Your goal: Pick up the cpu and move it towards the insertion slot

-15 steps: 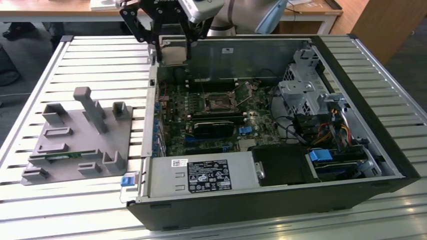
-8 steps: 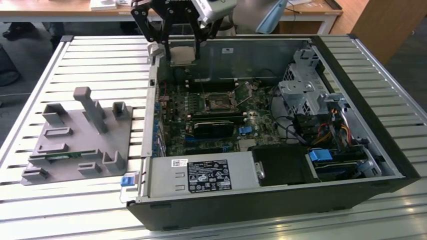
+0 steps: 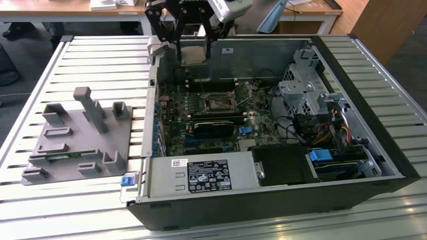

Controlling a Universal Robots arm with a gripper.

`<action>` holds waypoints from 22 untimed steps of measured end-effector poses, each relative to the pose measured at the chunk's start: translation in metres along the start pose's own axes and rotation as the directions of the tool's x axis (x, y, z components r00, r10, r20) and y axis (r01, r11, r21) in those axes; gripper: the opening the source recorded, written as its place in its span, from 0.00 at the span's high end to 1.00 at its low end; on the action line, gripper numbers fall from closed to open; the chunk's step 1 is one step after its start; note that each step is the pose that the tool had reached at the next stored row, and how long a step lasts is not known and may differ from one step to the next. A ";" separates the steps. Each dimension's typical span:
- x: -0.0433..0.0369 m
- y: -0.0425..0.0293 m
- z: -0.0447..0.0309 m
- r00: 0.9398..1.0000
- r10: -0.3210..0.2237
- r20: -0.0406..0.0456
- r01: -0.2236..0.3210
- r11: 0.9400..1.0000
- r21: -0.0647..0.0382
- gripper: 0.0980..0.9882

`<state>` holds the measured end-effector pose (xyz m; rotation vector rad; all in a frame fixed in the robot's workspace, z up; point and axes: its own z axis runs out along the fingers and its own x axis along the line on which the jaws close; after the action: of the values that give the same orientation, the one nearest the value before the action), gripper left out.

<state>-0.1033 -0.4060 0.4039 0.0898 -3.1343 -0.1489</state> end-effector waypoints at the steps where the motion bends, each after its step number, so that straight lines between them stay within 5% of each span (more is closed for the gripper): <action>1: -0.0027 -0.0002 0.0000 1.000 0.000 0.000 0.000 1.000 0.000 0.50; 11: -0.0325 0.0021 0.0003 1.000 -0.002 0.000 0.002 1.000 0.000 0.50; 22: -0.0530 0.0126 0.0017 1.000 -0.005 0.000 0.005 1.000 0.000 0.50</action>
<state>-0.0511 -0.3903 0.4034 0.0972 -3.1338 -0.1493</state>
